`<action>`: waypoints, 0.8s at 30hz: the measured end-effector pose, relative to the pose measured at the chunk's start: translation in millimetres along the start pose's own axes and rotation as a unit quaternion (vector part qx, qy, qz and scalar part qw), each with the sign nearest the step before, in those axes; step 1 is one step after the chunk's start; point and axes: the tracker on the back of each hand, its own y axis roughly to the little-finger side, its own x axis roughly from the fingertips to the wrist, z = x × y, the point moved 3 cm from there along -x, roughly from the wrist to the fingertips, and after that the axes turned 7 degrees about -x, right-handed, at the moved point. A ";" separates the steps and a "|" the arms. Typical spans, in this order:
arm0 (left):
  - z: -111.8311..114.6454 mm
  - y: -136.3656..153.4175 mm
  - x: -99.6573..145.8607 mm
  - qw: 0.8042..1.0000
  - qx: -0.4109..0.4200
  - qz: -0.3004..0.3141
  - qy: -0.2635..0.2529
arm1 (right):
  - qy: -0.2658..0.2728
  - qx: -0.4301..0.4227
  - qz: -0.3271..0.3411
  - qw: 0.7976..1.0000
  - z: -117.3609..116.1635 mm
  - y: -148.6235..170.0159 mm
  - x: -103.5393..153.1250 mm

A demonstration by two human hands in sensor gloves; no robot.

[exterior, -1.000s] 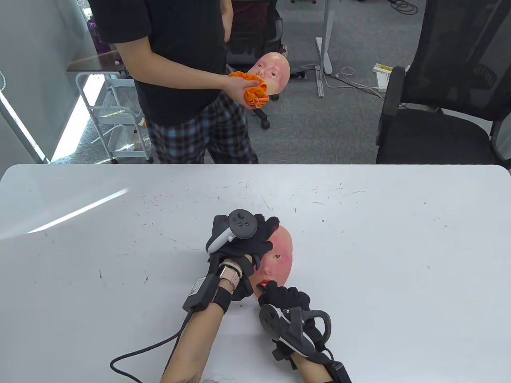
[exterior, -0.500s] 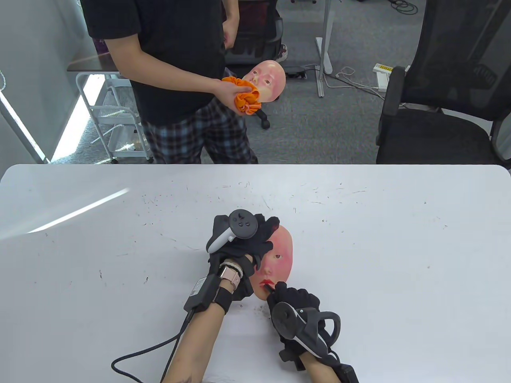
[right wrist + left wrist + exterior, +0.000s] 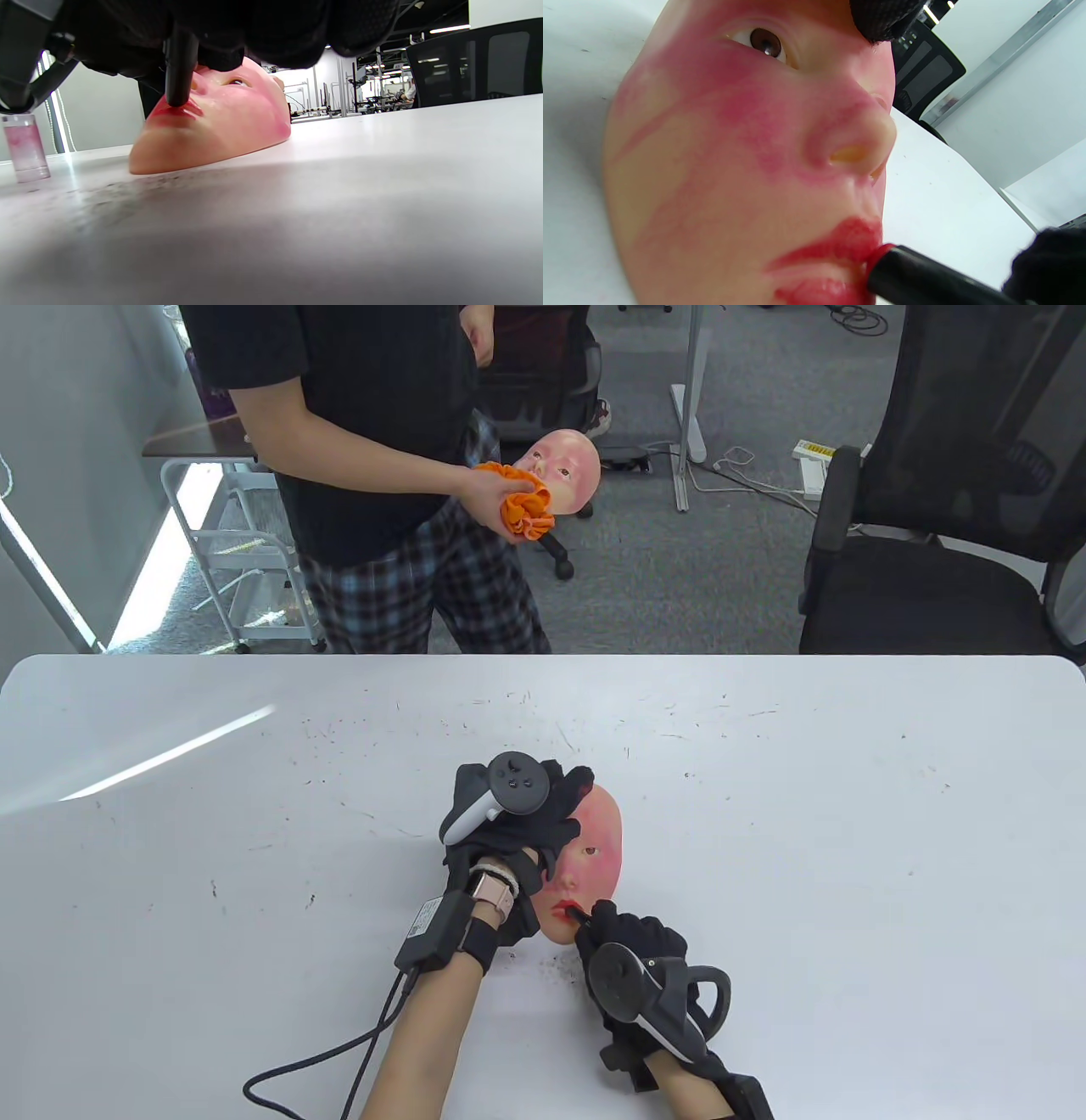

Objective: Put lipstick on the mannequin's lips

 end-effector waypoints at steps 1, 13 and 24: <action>0.0 0.1 0.1 1.000 0.001 0.000 0.000 | -0.006 -0.001 -0.005 1.000 -0.1 3.0 -0.5; 0.6 -0.3 0.2 1.000 0.001 -0.001 0.001 | -0.022 -0.035 -0.018 0.999 -1.1 9.7 -2.1; 1.0 0.1 0.0 1.000 0.002 0.000 0.003 | -0.019 -0.045 -0.034 0.998 -1.6 10.6 -1.8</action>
